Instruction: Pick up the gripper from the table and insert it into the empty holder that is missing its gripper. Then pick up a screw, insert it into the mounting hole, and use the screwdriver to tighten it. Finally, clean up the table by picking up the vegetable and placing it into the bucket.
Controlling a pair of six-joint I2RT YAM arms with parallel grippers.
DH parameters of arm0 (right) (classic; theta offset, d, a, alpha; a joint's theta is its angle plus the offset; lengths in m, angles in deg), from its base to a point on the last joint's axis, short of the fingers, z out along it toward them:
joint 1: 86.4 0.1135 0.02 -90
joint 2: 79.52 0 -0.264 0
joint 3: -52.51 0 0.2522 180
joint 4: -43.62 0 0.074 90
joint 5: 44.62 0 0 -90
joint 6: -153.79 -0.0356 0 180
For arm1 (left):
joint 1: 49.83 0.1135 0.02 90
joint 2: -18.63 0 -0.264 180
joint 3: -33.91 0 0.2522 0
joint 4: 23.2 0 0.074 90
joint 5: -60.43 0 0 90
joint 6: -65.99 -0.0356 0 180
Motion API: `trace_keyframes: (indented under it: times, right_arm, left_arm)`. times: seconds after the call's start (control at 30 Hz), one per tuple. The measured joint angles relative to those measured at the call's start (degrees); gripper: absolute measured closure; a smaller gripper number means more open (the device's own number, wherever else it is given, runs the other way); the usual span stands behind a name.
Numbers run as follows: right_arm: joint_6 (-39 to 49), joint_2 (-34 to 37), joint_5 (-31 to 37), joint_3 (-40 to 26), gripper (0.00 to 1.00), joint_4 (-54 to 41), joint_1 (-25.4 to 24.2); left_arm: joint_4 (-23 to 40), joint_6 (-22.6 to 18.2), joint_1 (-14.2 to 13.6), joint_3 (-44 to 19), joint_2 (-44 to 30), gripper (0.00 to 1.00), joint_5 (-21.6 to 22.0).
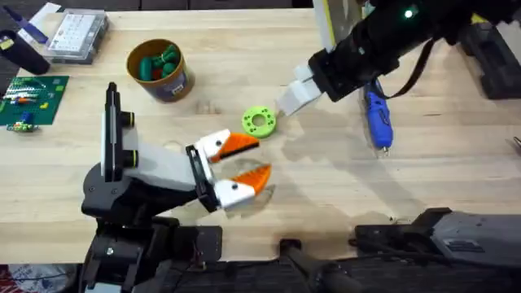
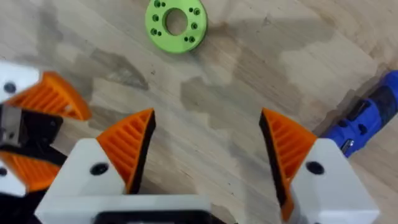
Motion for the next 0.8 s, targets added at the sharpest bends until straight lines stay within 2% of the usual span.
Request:
trace_keyframes:
  times: [0.1,0.13,0.57,0.8]
  right_arm:
    - [0.0,0.0,0.0,0.0,0.007,0.0,0.0]
    - [0.0,0.0,0.0,0.0,0.007,0.0,0.0]
    - [0.0,0.0,0.0,0.0,0.007,-0.8,-0.4]
    - [0.0,0.0,0.4,0.1,0.006,-5.1,-6.9]
  left_arm:
    - [0.0,0.0,0.0,0.0,0.0,0.913,0.0]
    - [0.0,-0.2,0.0,0.0,0.0,0.976,0.0]
    - [0.0,-0.2,0.0,0.0,0.0,0.996,0.0]
    - [0.0,-0.2,0.0,0.0,0.0,0.996,0.0]
